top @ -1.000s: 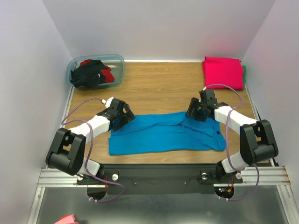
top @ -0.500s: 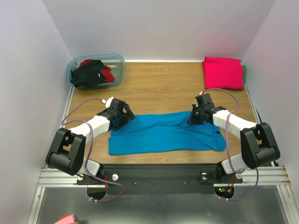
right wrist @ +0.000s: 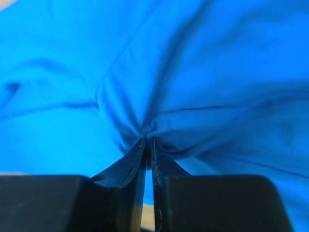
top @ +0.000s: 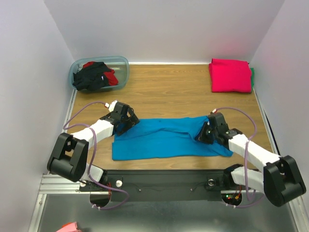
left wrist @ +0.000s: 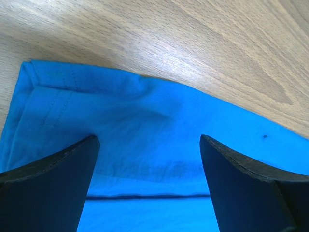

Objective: Fold and stack the t-shirts
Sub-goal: Fold the tshirt

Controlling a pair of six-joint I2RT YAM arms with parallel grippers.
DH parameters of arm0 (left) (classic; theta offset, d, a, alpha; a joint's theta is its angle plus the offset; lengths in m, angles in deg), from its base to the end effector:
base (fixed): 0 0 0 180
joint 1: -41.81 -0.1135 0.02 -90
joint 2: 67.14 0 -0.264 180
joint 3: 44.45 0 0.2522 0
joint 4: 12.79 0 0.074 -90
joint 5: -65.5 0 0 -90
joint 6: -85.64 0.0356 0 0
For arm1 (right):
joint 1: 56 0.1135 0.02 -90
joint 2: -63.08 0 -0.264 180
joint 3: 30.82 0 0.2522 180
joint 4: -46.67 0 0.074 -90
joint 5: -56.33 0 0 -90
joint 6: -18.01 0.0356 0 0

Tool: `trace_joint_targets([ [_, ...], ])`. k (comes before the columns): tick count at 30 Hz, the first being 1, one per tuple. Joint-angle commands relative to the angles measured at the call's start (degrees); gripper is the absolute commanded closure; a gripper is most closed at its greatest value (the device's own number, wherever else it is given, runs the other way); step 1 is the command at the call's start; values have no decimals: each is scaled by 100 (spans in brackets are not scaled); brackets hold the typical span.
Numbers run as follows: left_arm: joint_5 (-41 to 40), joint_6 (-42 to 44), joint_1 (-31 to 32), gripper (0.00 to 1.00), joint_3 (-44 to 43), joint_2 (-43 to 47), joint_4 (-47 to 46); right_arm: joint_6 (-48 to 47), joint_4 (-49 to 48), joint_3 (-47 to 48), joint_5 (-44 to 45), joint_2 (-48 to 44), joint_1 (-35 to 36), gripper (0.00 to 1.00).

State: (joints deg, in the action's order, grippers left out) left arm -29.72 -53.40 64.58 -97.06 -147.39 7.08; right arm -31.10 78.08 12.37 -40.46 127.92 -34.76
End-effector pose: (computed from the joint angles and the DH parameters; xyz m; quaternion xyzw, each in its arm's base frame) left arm 0.2526 -0.1025 0.1760 -0.2277 0.9030 -0.1779 0.3181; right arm 0.1922 0.0792 0.1720 0.1431 0.9361 0.2113 0.2419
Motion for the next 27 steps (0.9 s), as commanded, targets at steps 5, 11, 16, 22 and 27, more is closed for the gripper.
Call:
trace_joint_targets([
  [5, -331, 17, -44, 2, 141, -35, 602, 606, -16, -561, -1095, -1322, 223, 72],
  [11, -340, 26, -53, 2, 106, -35, 655, 272, 537, -71, -465, -1536, 223, 15],
  [16, -384, 61, -44, 2, 71, -26, 725, 148, 661, 510, 413, -922, 223, 4],
  [22, -175, -70, -53, 2, 167, 9, 699, 324, 828, 1029, 1758, 308, 188, 0],
  [27, -24, -264, -35, 2, 378, 167, 611, 333, 662, 1380, 2084, 1863, 179, 0],
])
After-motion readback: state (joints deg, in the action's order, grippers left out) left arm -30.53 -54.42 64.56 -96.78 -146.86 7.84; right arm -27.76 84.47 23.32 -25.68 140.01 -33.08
